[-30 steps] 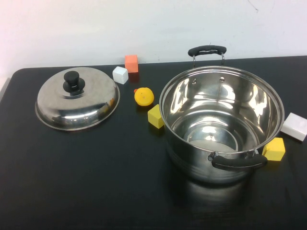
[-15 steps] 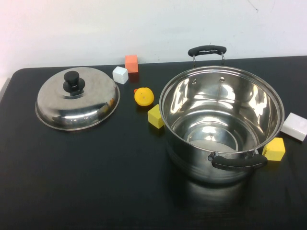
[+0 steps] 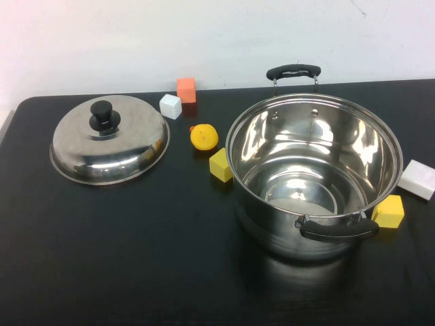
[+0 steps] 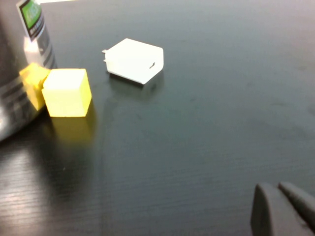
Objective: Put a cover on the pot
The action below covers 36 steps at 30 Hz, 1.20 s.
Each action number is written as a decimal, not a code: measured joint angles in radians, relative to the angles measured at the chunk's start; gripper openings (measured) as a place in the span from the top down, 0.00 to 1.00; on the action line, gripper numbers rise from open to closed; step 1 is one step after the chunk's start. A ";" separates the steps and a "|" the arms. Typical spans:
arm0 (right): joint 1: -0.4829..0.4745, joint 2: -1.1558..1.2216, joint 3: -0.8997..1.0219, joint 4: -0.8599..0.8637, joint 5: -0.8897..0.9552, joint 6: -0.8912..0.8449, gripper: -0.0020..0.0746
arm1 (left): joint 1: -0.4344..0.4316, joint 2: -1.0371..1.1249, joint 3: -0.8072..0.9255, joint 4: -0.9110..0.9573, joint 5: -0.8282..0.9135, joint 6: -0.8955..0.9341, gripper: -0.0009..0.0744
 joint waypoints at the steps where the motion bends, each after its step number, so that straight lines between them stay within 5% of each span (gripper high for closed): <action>1: 0.000 0.000 0.000 0.000 0.000 0.000 0.98 | 0.000 0.000 0.000 0.000 0.000 0.000 0.99; 36: 0.000 0.000 0.000 0.000 0.000 0.000 0.98 | 0.000 0.000 0.000 -0.025 -0.002 0.000 0.99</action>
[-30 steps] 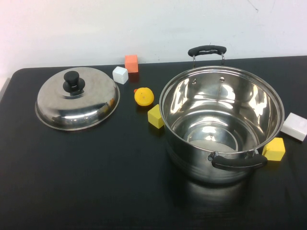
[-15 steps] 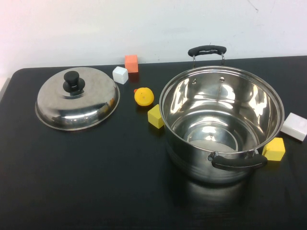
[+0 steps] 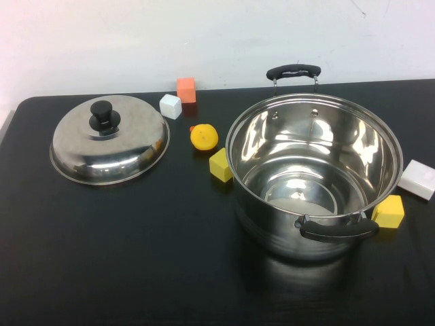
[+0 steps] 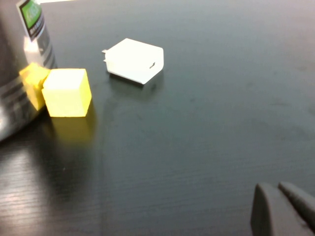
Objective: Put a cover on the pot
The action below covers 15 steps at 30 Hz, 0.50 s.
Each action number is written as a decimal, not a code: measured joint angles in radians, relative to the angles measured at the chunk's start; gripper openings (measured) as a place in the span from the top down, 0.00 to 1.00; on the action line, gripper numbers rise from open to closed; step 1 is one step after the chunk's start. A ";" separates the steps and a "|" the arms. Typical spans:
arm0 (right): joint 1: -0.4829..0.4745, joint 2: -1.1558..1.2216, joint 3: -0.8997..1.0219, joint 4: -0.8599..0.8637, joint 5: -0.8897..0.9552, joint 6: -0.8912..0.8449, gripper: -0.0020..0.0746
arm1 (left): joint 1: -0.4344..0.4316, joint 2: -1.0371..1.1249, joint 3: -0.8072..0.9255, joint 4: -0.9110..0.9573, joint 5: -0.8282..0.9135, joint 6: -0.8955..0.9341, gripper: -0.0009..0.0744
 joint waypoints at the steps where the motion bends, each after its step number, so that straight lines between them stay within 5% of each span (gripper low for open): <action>1: 0.000 0.000 0.000 0.000 0.000 0.000 0.98 | 0.000 0.000 0.000 -0.007 -0.002 0.000 0.99; 9: 0.000 0.000 0.000 0.000 0.000 0.000 0.98 | 0.000 0.000 0.010 -0.059 -0.136 0.000 0.99; 15: 0.000 0.000 0.000 0.000 0.000 0.000 0.98 | 0.000 0.000 0.010 -0.064 -0.435 0.009 0.99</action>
